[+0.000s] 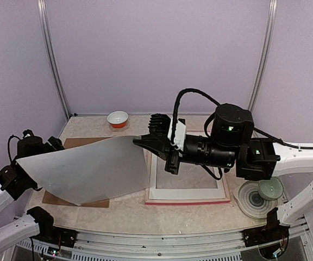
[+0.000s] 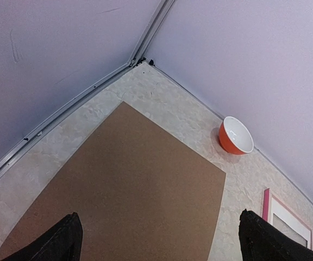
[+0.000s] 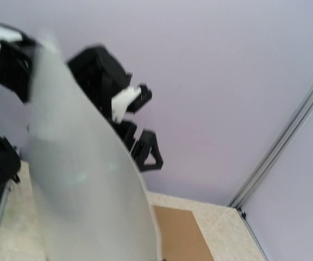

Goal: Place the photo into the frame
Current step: Turn over the photo.

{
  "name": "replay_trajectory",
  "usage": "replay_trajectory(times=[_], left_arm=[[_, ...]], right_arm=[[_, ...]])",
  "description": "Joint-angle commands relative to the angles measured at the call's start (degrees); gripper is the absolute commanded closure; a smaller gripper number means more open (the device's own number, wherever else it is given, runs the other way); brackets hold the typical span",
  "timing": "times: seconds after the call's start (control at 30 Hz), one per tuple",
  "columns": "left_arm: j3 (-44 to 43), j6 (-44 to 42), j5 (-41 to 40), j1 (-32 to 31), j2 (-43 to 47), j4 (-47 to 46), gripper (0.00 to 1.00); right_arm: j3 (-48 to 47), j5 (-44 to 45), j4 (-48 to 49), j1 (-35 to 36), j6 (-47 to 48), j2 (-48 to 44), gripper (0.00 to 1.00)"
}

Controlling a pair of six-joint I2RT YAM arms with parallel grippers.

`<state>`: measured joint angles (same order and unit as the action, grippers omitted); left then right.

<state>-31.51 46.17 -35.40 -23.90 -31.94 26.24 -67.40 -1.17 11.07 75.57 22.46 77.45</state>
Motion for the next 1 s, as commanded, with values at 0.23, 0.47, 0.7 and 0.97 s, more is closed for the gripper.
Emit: replay_trajectory(times=[0.23, 0.47, 0.7, 0.97], left_arm=[[1.78, -1.08, 1.79, 1.06, -0.97, -3.22, 0.01], [2.13, -1.41, 2.57, 1.48, -1.72, -4.26, 0.01], [2.40, -1.40, 2.95, 1.51, -1.65, -4.51, 0.01], [2.70, -1.35, 3.49, 1.64, -2.19, -5.34, 0.01]], right_arm=[[1.70, -0.81, -5.32, -0.24, -6.62, -13.00, 1.00], [1.17, 6.43, -10.22, -0.25, -9.62, -17.14, 1.00], [-5.16, 13.13, -19.66, -0.18, -16.48, -15.88, 1.00], [-13.65, 22.45, -33.61, -0.25, -24.96, -10.35, 1.00]])
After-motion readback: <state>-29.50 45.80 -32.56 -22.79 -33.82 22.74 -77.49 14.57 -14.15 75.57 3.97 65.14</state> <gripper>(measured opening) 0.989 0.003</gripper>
